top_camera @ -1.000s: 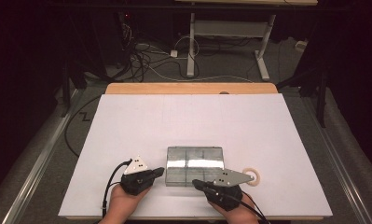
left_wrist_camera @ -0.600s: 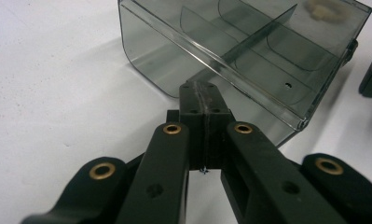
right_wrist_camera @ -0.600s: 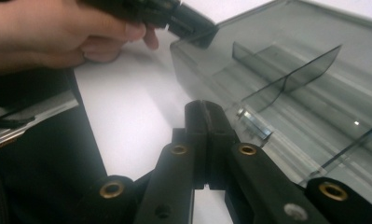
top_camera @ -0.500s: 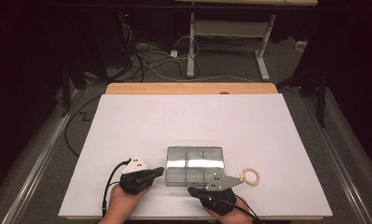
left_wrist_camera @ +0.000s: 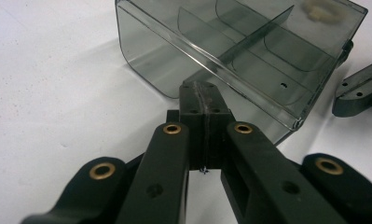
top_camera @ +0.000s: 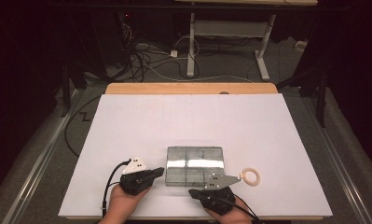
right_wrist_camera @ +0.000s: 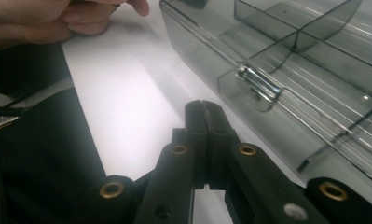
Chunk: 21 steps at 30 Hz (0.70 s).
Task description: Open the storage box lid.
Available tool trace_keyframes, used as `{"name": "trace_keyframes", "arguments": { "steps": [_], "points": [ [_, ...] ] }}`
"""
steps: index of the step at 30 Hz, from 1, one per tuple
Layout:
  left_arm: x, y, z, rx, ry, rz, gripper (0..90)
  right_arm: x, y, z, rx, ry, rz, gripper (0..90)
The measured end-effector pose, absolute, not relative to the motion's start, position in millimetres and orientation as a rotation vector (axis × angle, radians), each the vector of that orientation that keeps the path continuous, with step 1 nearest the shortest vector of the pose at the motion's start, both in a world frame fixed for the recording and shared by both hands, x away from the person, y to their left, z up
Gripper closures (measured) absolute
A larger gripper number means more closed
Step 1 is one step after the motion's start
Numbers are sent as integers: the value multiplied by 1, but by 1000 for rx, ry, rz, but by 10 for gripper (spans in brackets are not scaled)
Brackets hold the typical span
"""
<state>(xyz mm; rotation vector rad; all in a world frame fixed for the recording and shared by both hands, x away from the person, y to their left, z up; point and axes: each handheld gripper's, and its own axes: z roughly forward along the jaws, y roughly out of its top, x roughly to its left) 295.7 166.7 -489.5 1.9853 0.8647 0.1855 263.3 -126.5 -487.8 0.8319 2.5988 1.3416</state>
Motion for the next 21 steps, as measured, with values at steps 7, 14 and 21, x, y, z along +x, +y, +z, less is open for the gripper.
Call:
{"name": "trace_keyframes", "arguments": {
  "steps": [7,14,21],
  "points": [
    [296,167,-489,1982,864,182,879,266,-130,-489,892,2587,1350,900],
    [296,168,-489,1979,864,179,879,268,-131,-490,919,2581,1358,900],
    [296,168,-489,1976,864,177,879,269,-133,-490,954,2569,1380,900]
  ]
}}
